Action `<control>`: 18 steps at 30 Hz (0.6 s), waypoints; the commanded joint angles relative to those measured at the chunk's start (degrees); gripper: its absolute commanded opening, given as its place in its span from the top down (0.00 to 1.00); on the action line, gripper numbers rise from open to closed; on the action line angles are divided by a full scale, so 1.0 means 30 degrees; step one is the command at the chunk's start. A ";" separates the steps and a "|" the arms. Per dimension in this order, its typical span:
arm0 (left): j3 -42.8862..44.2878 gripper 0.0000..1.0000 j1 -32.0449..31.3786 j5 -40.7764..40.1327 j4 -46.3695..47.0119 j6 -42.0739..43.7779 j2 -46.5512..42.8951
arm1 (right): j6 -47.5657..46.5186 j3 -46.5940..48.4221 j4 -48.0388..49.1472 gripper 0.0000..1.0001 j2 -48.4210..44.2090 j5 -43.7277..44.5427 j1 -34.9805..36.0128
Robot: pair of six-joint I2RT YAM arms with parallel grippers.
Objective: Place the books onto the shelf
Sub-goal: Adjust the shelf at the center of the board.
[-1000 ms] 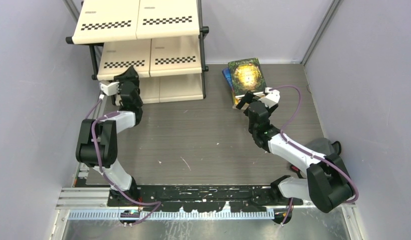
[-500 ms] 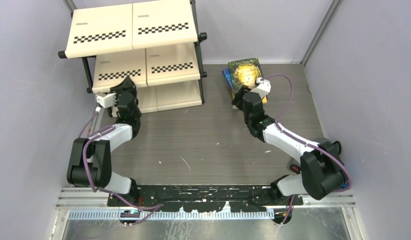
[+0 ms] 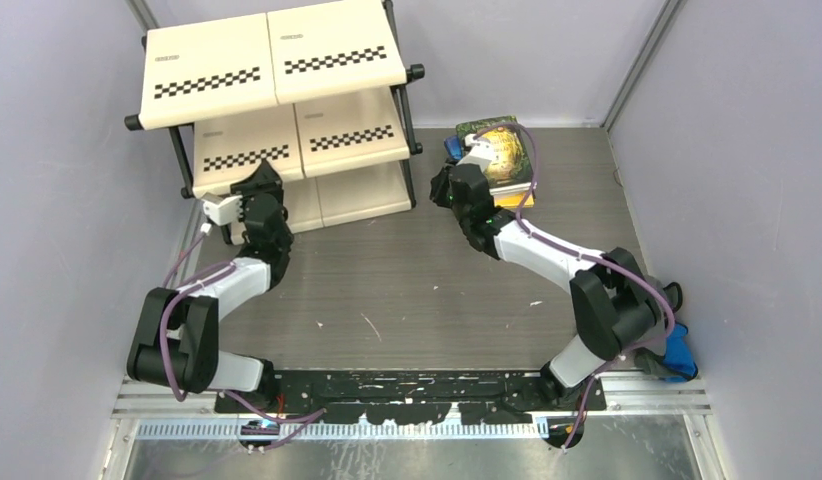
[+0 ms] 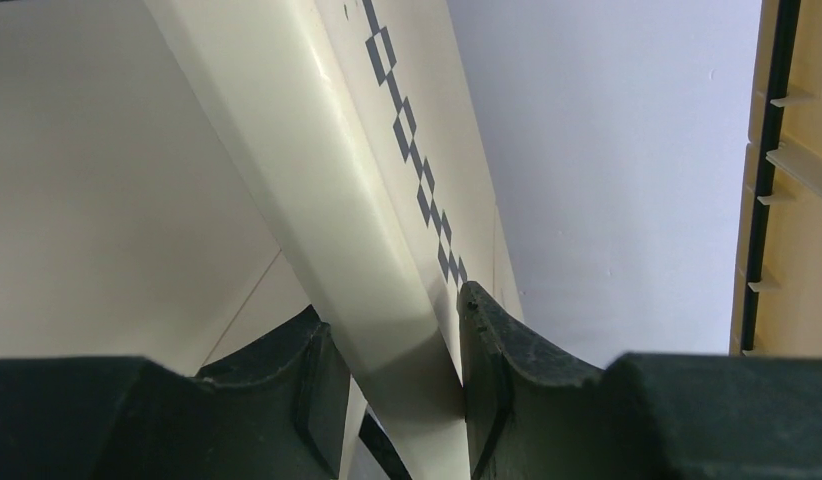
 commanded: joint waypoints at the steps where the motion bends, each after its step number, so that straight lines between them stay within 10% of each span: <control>1: -0.0121 0.80 -0.1061 0.0487 0.0816 0.2192 -0.1024 | 0.0006 0.1606 0.0410 0.73 0.0536 -0.0543 0.0089; 18: -0.0804 0.78 -0.2713 0.0192 0.0760 0.2722 -0.1408 | -0.0387 0.5769 -0.0473 0.73 0.2921 -0.0670 0.0072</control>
